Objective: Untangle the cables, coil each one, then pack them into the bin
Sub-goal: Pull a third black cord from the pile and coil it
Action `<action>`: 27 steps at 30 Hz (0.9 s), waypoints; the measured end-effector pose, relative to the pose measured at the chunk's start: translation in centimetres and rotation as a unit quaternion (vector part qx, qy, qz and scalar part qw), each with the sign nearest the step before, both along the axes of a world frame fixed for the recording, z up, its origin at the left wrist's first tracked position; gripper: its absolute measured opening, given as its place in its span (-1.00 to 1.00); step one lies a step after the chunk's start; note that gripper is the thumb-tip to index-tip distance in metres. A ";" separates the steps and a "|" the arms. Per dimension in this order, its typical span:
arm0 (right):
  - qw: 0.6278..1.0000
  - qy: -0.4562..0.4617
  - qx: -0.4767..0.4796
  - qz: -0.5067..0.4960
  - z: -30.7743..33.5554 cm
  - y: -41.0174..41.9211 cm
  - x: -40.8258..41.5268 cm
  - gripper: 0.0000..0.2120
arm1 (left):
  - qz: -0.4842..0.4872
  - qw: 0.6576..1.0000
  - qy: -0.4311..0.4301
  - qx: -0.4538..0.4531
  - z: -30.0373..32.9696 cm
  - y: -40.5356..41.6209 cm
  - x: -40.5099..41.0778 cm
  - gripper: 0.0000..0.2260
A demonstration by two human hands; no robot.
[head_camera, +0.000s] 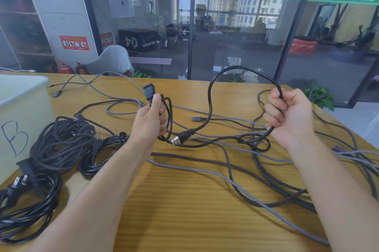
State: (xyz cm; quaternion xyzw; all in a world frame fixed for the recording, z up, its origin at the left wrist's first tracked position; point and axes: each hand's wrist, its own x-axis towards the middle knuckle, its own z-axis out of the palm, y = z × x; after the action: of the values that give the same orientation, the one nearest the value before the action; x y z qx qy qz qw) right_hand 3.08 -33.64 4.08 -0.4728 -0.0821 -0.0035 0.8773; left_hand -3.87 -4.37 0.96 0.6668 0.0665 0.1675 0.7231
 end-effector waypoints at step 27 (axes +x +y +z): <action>0.695 -0.250 -0.661 0.133 -2.5 5.7 -3.5 -0.79 | -0.202 0.948 -0.134 -0.206 3.9 -0.9 -1.8 -0.55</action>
State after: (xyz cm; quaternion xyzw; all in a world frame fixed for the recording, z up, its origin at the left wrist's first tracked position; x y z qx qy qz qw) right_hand -0.42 -27.92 1.58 -0.8965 -0.3416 0.0502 0.2776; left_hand -5.65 -5.31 4.85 0.4742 -0.1342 0.0888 0.8656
